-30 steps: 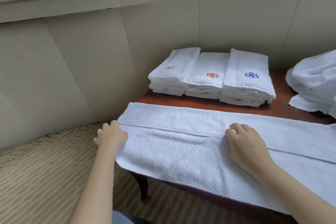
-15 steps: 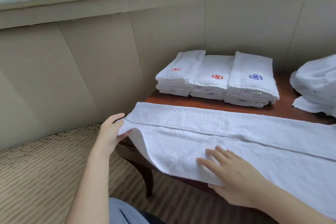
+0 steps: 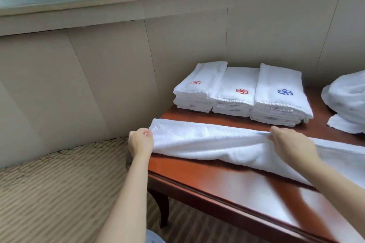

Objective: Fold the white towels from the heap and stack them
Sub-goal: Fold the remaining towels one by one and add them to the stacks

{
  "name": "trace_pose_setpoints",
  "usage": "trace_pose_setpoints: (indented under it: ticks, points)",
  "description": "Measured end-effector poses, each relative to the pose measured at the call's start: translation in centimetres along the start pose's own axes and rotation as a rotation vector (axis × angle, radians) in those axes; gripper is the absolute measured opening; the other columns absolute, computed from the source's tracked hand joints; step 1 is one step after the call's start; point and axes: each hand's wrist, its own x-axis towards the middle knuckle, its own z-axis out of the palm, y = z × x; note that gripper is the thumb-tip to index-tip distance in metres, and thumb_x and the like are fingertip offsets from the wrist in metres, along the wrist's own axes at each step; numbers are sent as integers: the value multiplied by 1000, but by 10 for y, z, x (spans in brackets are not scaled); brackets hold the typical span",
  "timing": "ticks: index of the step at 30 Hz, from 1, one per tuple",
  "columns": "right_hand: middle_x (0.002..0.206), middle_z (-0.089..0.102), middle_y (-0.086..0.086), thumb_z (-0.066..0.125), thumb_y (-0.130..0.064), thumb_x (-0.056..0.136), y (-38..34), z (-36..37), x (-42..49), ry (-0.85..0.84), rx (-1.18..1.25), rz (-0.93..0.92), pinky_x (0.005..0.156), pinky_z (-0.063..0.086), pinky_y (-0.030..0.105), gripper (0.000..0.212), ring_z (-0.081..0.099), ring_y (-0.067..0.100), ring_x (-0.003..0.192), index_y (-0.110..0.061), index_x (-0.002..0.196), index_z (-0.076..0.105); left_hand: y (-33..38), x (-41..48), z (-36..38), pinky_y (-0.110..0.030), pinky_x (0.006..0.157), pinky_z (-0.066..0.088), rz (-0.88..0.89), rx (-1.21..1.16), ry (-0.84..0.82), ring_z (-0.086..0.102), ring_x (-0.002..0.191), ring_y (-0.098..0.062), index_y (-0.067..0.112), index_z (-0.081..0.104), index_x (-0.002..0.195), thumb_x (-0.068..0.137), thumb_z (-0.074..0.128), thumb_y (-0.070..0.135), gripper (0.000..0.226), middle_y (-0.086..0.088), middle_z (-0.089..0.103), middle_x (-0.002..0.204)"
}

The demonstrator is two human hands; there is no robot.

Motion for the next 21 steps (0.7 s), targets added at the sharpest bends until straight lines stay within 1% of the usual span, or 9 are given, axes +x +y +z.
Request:
trace_pose_setpoints:
  ticks: [2,4,7,9,11,13,16,18,21]
  points:
    - [94,63,4,38,-29,98,-1,16,4,-25,11,22,63,37,33,18,61,29,90,-18,85,41,-3,6,8,-35,87,39,35,104,30,48,107,-36,14,70,99,93,47,16,24,-15,55,112]
    - [90,65,5,39,-33,98,2,29,2,20,58,61,63,33,34,23,60,30,87,-16,81,43,-6,11,14,-40,90,41,68,179,21,49,108,-38,11,66,104,95,42,17,26,-15,59,114]
    - [80,63,6,41,-32,96,8,36,2,82,113,86,59,32,35,26,58,32,77,-15,76,40,-5,17,17,-44,89,44,39,131,69,54,104,-37,8,60,101,96,36,16,25,-15,64,107]
    - [73,60,6,41,-30,96,9,38,1,120,143,112,55,31,35,25,57,34,72,-13,78,40,-4,19,17,-45,88,45,30,118,98,55,101,-37,9,58,99,96,35,15,24,-15,65,104]
    - [70,59,8,41,-30,96,8,39,1,150,160,143,54,32,35,24,57,35,69,-11,81,41,-4,18,20,-45,90,44,35,142,102,54,101,-36,10,58,96,96,36,14,22,-14,65,103]
    - [69,59,9,47,-30,95,8,40,3,162,172,164,55,35,37,26,56,36,68,-9,79,42,-3,17,21,-44,94,40,35,213,86,50,106,-35,11,58,96,96,39,15,20,-13,64,107]
    - [76,62,9,53,-36,92,9,39,5,144,174,196,63,37,39,31,59,36,76,-10,77,43,1,12,22,-45,97,33,19,315,86,45,116,-35,10,55,109,96,46,20,19,-14,58,120]
    - [87,64,6,48,-42,93,10,38,6,89,142,202,71,37,38,30,60,33,86,-14,81,43,6,8,20,-47,98,33,40,372,111,41,120,-36,9,51,117,94,53,21,26,-16,51,126]
    - [101,63,4,38,-46,94,13,32,6,-12,134,157,79,36,38,29,58,29,98,-18,91,44,20,4,19,-46,97,33,191,463,105,38,121,-33,12,52,118,92,57,24,29,-13,49,125]
